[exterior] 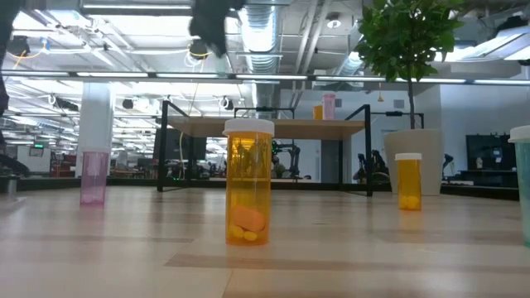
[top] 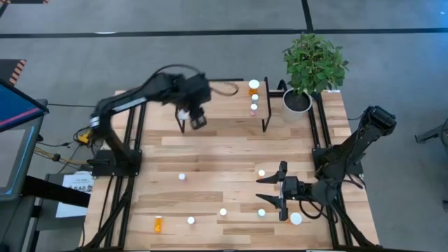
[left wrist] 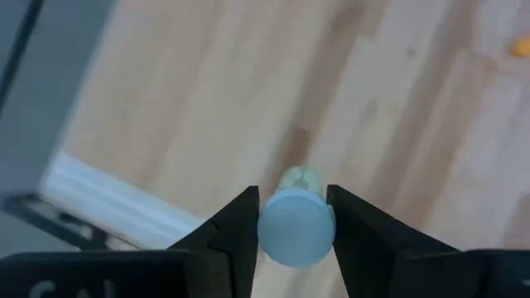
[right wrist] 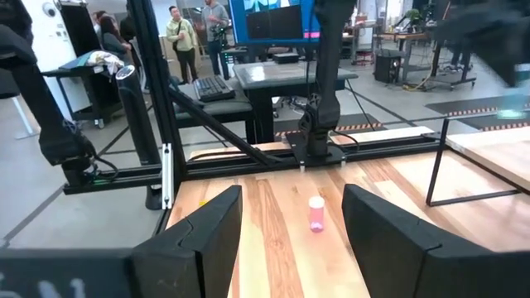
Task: Pick and place medicine bottles onto shelf by color
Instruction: Put the top small blue pill bottle on the shelf
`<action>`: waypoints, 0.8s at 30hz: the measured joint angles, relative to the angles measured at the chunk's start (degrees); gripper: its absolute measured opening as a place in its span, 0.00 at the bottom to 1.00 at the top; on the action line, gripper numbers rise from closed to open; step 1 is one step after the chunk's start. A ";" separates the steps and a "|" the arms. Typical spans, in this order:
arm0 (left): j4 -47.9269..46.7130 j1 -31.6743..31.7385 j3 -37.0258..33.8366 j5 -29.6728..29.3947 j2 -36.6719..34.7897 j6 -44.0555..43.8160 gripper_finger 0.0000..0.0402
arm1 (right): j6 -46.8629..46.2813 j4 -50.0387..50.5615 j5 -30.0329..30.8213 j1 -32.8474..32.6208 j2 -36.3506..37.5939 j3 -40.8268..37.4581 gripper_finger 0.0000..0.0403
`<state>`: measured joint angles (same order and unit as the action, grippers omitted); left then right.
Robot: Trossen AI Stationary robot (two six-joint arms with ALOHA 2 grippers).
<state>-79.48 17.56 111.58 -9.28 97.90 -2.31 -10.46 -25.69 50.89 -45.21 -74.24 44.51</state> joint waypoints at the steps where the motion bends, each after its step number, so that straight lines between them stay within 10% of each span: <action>1: -0.40 0.98 3.12 -0.02 2.46 1.54 0.30 | 0.00 0.05 0.00 0.00 0.00 0.00 0.58; 9: -1.77 5.96 23.39 2.66 18.83 11.88 0.30 | -2.73 3.51 0.04 -0.02 0.00 0.00 0.58; 18: 0.66 7.22 21.39 4.28 21.36 18.33 0.30 | -6.01 9.68 5.19 5.03 0.07 0.00 0.58; 24: -0.83 4.20 21.43 9.47 17.87 18.15 0.30 | -5.11 12.63 -2.15 16.40 0.44 0.00 0.58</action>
<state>-80.31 21.76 133.01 0.19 115.78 15.84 -15.56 -13.07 48.75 -28.81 -73.80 44.51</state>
